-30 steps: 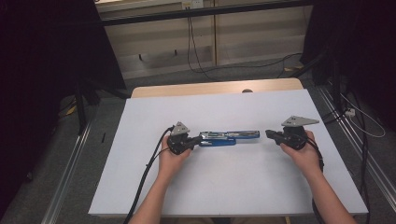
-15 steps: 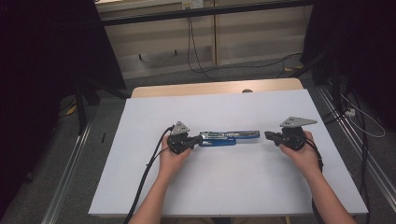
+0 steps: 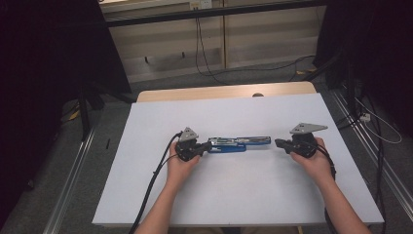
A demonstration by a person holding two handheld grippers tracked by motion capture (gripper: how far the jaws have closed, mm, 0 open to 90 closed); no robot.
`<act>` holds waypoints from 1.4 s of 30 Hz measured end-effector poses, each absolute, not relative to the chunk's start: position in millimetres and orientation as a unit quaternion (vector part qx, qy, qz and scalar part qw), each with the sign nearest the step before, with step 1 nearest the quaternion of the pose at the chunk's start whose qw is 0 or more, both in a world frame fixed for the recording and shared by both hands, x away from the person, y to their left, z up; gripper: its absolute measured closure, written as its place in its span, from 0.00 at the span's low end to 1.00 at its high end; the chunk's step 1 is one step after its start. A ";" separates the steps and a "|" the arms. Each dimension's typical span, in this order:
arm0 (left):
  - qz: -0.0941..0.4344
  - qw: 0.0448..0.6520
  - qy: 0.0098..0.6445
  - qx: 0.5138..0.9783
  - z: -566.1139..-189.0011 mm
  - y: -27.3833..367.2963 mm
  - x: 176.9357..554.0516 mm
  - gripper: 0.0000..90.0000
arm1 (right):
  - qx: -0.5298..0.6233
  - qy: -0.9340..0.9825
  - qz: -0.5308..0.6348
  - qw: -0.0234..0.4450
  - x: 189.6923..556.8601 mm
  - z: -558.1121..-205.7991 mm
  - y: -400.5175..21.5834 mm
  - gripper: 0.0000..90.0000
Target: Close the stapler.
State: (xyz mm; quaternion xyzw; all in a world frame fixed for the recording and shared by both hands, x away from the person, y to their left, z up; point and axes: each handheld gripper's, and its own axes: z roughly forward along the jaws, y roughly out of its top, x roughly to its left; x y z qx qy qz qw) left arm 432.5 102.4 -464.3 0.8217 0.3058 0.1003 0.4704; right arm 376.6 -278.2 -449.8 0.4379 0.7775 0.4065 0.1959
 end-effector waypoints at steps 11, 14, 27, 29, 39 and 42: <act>0.100 0.470 0.304 0.822 -464.2 102.5 432.7 1.00 | 0.430 0.792 0.390 0.188 379.1 -454.4 -272.7 1.00; 0.100 0.470 0.304 0.823 -464.3 102.6 432.8 1.00 | 0.426 0.798 0.384 0.184 380.3 -456.5 -269.7 1.00; 0.098 0.471 0.305 0.822 -464.3 102.7 433.0 1.00 | 0.423 0.804 0.379 0.178 383.0 -459.9 -266.3 1.00; 0.098 0.470 0.304 0.822 -464.3 102.7 433.0 1.00 | 0.423 0.804 0.379 0.178 383.3 -460.2 -265.9 1.00; 0.097 0.470 0.304 0.823 -464.2 103.1 433.3 1.00 | 0.419 0.805 0.381 0.178 384.1 -461.0 -264.4 1.00; 0.097 0.470 0.304 0.823 -464.3 103.1 433.4 1.00 | 0.419 0.803 0.385 0.177 384.1 -460.3 -264.4 1.00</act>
